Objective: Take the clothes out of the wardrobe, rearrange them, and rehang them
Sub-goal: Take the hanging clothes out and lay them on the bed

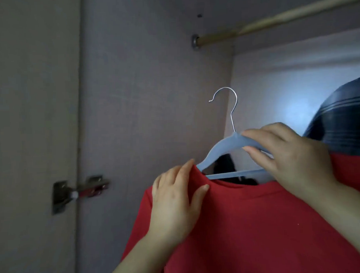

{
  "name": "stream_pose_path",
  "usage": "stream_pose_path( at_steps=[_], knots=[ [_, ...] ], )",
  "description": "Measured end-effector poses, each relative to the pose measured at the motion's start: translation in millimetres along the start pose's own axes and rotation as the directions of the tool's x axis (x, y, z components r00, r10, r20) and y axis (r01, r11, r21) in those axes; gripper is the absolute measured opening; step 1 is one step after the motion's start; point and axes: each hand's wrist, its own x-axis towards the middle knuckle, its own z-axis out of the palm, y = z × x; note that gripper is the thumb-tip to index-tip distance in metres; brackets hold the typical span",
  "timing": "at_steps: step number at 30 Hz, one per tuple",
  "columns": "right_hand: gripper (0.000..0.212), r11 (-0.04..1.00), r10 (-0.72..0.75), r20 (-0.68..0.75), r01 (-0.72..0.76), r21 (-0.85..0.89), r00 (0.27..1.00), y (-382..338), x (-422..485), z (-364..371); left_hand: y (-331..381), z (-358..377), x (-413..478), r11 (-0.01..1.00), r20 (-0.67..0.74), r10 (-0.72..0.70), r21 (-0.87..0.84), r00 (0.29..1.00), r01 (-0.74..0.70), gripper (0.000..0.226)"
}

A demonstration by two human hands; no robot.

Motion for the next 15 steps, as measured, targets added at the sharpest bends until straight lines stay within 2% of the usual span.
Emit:
stream_pose_path(
  at_steps=[7,11,15],
  knots=[
    [0.024,0.923,-0.011,-0.038,0.025,0.385,0.999,-131.2,-36.5,41.9,-60.7,-74.4,-119.6,0.939,-0.059,-0.244,0.234,0.968,0.251,0.052],
    [0.025,0.807,-0.012,-0.079,0.056,0.587,0.997,-217.0,-45.0,49.0,-74.8,-136.5,-184.7,0.859,-0.127,-0.328,0.372,0.936,0.351,0.050],
    [0.028,0.620,0.025,-0.048,0.023,0.784,0.999,-305.1,-40.3,41.1,-80.3,-204.3,-236.8,0.717,-0.213,-0.421,0.517,0.882,0.467,0.049]
  ],
)
